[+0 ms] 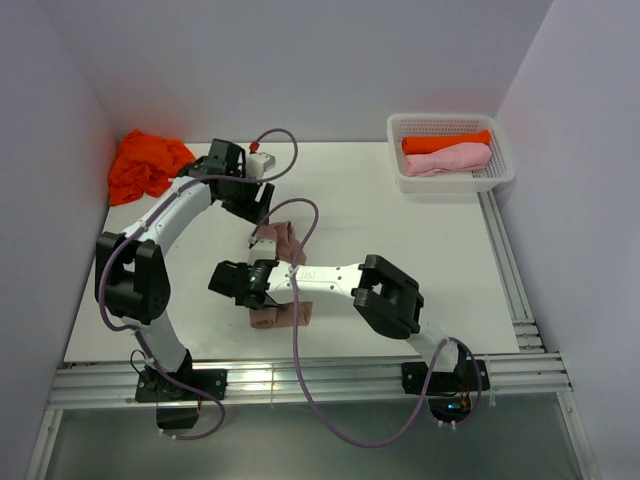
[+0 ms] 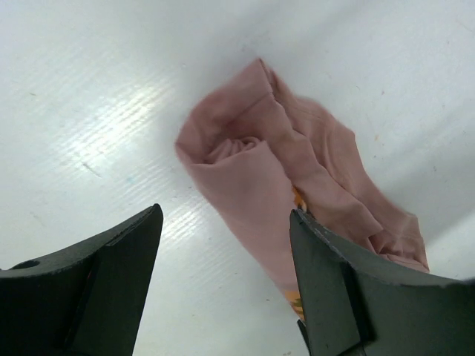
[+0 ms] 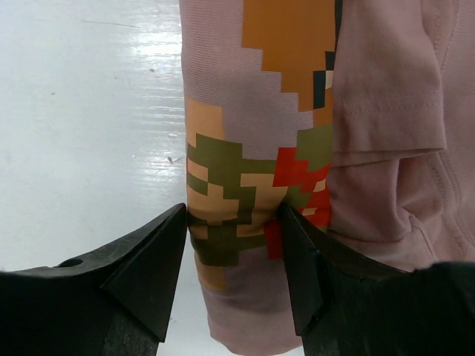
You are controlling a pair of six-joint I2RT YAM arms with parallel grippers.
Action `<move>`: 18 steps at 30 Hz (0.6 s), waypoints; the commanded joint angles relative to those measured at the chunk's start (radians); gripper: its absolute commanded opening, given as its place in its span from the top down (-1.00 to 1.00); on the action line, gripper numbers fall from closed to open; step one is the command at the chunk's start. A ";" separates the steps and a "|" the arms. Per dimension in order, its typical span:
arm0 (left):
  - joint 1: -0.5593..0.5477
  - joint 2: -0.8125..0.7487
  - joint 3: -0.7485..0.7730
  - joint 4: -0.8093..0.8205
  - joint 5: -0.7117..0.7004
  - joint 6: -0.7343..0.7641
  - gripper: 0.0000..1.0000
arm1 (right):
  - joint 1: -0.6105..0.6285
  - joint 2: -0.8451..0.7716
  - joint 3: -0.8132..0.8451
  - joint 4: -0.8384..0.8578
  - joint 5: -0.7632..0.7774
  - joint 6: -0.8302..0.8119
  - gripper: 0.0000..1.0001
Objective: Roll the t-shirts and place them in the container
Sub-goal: Roll the tshirt
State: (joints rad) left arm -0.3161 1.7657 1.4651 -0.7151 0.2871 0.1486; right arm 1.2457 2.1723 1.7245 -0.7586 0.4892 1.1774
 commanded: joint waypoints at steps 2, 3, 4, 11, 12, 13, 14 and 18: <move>0.057 -0.008 0.061 -0.067 0.086 0.029 -0.51 | 0.001 0.052 0.021 -0.128 0.000 0.019 -0.22; 0.064 -0.011 0.063 -0.070 0.093 0.031 -0.51 | 0.001 0.055 0.018 -0.124 -0.001 0.015 -0.22; 0.069 -0.012 0.060 -0.075 0.101 0.035 -0.51 | 0.000 0.055 0.020 -0.119 -0.006 0.010 -0.22; 0.109 -0.055 -0.018 -0.069 0.130 0.072 -0.51 | -0.011 0.014 -0.083 0.054 -0.073 -0.045 0.20; 0.114 -0.060 -0.026 -0.070 0.141 0.077 -0.51 | -0.015 -0.026 -0.117 0.103 -0.092 -0.054 0.26; 0.124 -0.064 -0.043 -0.070 0.149 0.085 -0.51 | -0.022 -0.049 -0.155 0.158 -0.112 -0.064 0.28; 0.127 -0.069 -0.052 -0.072 0.158 0.091 -0.51 | -0.035 -0.074 -0.196 0.276 -0.132 -0.080 0.34; 0.149 -0.081 -0.101 -0.066 0.179 0.108 -0.51 | -0.083 -0.199 -0.434 0.571 -0.283 -0.090 0.39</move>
State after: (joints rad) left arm -0.1825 1.7397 1.3861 -0.7807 0.4171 0.2218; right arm 1.1984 2.0171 1.4193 -0.4366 0.3775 1.1053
